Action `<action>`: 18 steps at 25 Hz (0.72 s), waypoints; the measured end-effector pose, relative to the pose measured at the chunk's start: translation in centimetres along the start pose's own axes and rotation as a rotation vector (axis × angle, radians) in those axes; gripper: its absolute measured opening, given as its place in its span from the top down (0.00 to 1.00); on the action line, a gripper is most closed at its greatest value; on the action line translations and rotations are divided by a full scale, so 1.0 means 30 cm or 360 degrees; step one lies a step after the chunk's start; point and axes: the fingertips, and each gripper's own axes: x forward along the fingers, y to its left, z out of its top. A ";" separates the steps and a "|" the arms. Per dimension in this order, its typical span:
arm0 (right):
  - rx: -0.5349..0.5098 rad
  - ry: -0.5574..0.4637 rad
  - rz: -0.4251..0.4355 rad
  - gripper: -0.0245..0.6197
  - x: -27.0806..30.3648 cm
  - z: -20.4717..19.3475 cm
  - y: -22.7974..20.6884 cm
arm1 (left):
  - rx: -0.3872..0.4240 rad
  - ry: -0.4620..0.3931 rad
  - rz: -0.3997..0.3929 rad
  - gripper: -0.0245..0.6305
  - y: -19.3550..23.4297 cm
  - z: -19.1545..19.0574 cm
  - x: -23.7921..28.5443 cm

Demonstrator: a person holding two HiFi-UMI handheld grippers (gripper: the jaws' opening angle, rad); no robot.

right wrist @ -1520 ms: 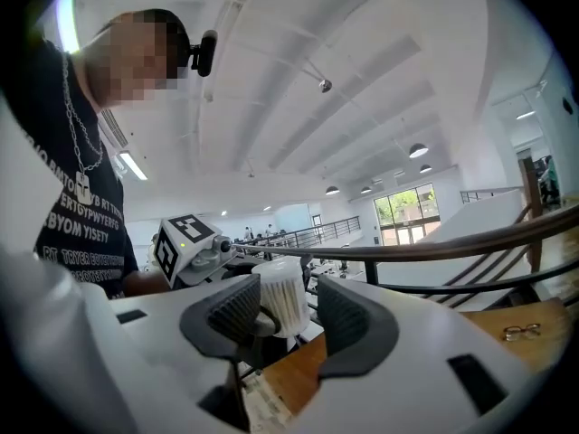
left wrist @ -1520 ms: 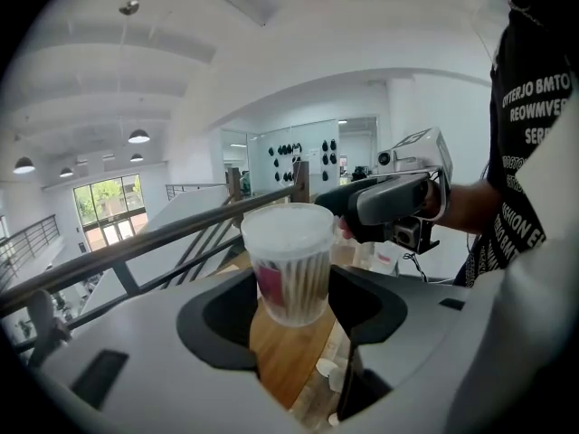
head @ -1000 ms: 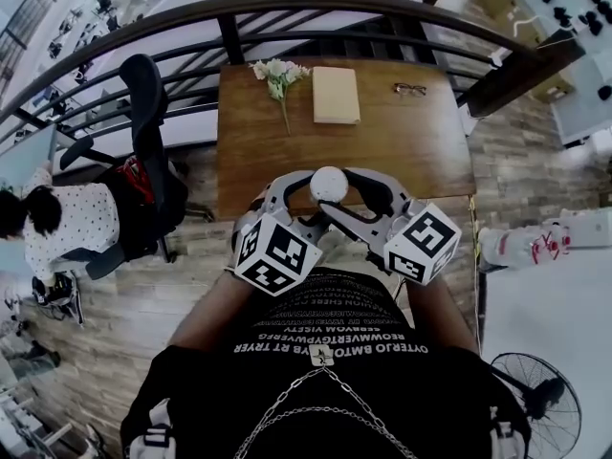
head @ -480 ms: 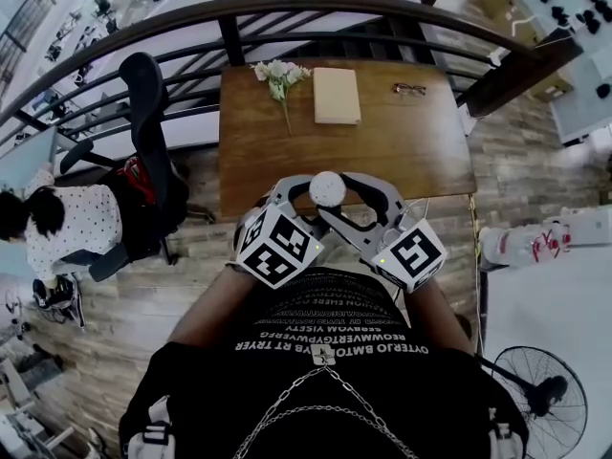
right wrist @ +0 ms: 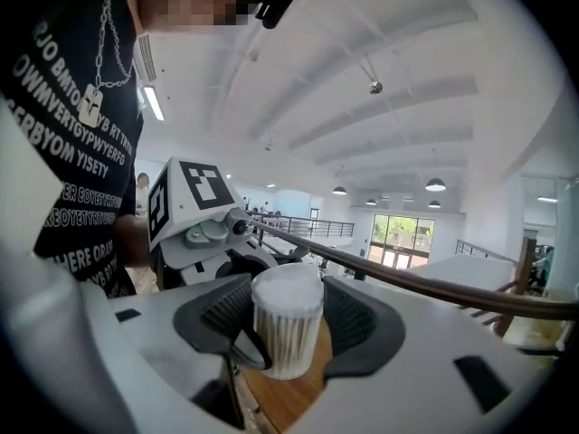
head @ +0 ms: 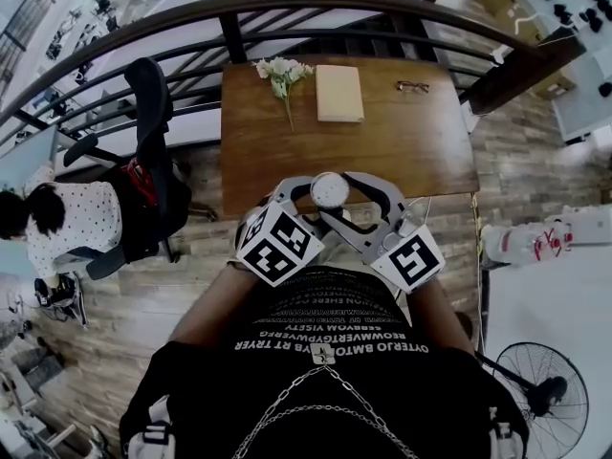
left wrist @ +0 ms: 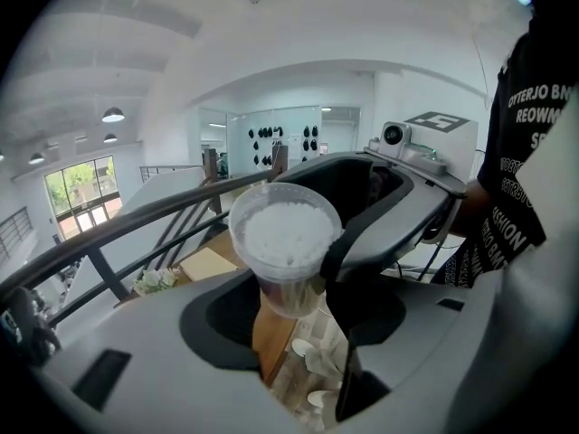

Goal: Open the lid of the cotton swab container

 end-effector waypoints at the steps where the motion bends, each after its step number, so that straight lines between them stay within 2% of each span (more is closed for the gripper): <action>1: 0.0023 -0.0016 -0.0002 0.57 0.003 0.004 -0.004 | -0.0001 -0.0009 0.0007 0.59 0.006 0.001 -0.003; 4: 0.0069 -0.0047 0.0002 0.56 0.009 0.009 -0.009 | 0.0007 -0.0025 0.0034 0.58 0.017 0.000 -0.009; 9: 0.0049 -0.0078 0.0030 0.56 0.003 0.030 -0.006 | 0.0066 -0.0032 0.0109 0.58 0.041 0.000 -0.013; 11: 0.0060 -0.0099 0.0047 0.58 -0.005 0.045 -0.005 | 0.0071 -0.0023 0.0138 0.58 0.060 -0.003 -0.021; 13: 0.0063 -0.0125 0.0071 0.65 -0.014 0.059 0.001 | 0.0076 -0.0019 0.0155 0.58 0.072 -0.004 -0.028; 18: 0.0052 -0.0174 0.0118 0.67 -0.033 0.078 0.024 | 0.0099 -0.0001 0.0165 0.58 0.057 -0.007 -0.024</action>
